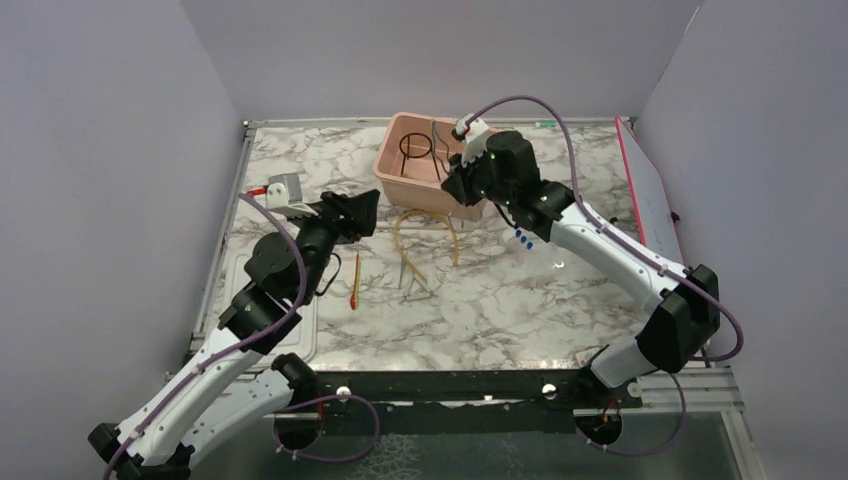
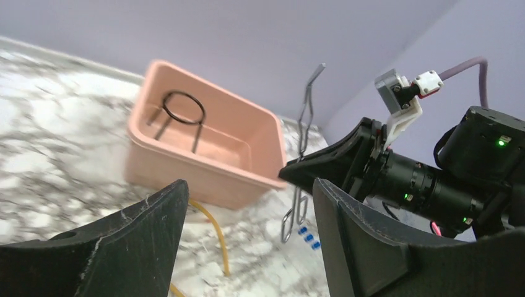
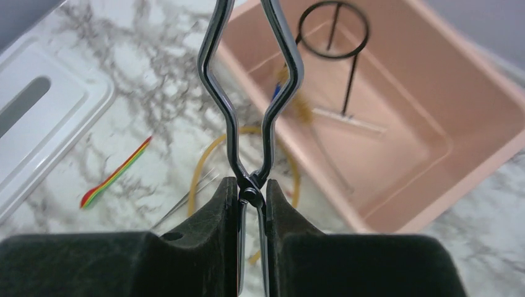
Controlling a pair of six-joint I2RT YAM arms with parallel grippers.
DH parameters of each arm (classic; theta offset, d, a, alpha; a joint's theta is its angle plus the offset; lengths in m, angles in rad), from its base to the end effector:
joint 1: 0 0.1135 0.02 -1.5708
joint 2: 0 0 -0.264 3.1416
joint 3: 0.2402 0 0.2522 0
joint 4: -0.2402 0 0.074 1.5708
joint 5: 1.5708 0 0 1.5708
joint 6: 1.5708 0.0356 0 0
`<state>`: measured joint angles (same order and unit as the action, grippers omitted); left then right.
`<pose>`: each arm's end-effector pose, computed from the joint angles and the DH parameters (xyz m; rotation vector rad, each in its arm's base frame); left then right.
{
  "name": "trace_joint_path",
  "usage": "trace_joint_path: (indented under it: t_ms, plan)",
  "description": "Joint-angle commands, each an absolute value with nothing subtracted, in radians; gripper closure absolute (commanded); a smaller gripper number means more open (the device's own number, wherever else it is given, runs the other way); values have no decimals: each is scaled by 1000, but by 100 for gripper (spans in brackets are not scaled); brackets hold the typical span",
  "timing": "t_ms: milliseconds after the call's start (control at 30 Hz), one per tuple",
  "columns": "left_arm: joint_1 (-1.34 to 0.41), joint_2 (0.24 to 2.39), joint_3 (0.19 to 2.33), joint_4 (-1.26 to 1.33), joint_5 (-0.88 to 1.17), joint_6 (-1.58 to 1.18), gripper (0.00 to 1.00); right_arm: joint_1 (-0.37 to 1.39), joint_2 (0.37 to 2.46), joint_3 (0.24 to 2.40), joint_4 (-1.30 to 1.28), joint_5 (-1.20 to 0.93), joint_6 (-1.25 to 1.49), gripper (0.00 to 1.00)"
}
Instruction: Organize the chemistry lab equipment
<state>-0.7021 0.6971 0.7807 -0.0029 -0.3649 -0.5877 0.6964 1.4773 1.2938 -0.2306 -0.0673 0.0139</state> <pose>0.1331 -0.0960 0.3719 -0.2157 1.5286 -0.7633 0.2650 0.2247 0.3466 -0.7185 1.8903 0.5228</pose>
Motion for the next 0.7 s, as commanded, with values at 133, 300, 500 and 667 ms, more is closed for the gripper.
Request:
trace_joint_path:
  t_ms: [133,300,500,667]
  plan:
    - [-699,604,836,-158,-633,-348,20,560,1723,1634,-217,-53,-214,99]
    - [-699,612,811,-150,-656,-319,19,511,1847,1743,-241,-180,-362,99]
    - [-699,666,806,-124,-678,-278,17,509,1961,1788,-301,-264,-536,99]
    - [-698,685,797,-102,-695,-266,16,509,2030,1791,-330,-253,-600,97]
